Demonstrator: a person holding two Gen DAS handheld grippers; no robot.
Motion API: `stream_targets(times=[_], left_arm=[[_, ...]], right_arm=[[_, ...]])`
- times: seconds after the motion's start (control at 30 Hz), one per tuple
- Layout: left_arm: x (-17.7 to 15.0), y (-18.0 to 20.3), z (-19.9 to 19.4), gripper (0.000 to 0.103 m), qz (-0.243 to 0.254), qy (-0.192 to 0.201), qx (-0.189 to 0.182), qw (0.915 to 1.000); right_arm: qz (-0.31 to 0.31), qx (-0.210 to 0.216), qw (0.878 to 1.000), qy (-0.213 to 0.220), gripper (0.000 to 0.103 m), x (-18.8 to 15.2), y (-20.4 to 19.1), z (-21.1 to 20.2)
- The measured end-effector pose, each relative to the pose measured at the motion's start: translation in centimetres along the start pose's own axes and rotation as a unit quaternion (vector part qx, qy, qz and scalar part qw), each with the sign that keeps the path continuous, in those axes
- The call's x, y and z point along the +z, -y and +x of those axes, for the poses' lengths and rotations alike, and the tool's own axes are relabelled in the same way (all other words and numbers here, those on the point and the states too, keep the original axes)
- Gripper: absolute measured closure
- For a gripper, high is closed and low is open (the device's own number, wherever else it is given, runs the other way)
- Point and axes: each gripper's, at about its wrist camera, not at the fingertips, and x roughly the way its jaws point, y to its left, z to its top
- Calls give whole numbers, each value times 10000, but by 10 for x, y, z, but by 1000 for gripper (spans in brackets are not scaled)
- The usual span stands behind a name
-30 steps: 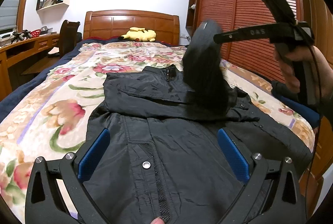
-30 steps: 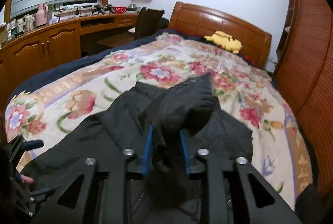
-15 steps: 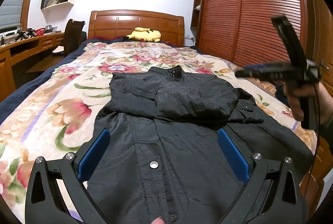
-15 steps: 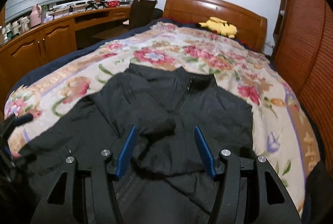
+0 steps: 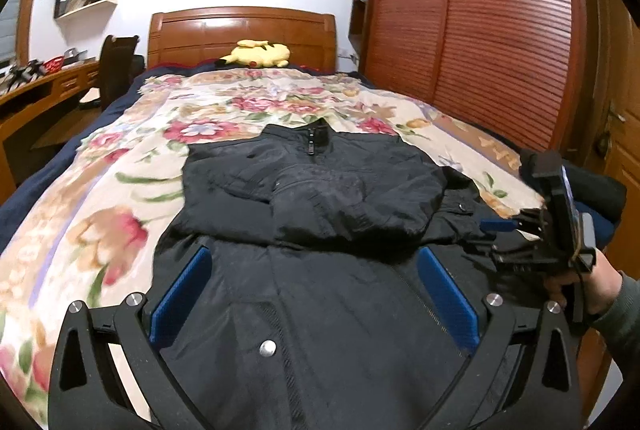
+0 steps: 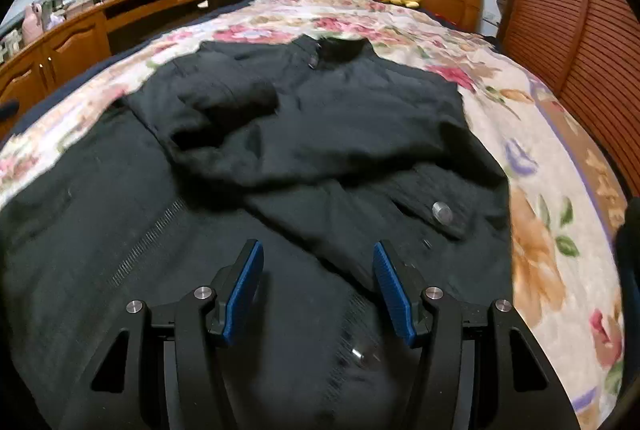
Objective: Fold large clothes
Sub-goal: 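Withdraw the open right gripper from the jacket, then grasp the first folded sleeve with the left gripper and smooth it flat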
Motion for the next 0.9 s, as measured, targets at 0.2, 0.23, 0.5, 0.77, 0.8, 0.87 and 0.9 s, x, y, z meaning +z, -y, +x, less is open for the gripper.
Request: stream_targets(times=[0.2,0.23,0.5,0.77,0.8,0.87,0.9], left_arm=[[28,20,45,16,104,-382,-223,9990],[30,22,50,18,116,-435,-236,9987],[60,44,120,25,256,-960,-243,9948],[76,69,185,33,628,-1415,73,9879],[76,72,195,33,680,-1497,173,9862],[75,75,208,33,748,-1643,297,9831],[74,75,213,34,767,-1694,333,9820]], right_arm=[[241,96,9996,98,44,-3,1,4],[248,91,9996,112,44,-2,-2,6],[333,170,9991,221,44,-8,-8,14],[249,82,9996,132,44,-19,0,15],[227,62,9996,123,44,-19,-2,16],[206,37,9997,109,44,-20,-3,18],[196,30,9997,107,44,-20,-3,18]])
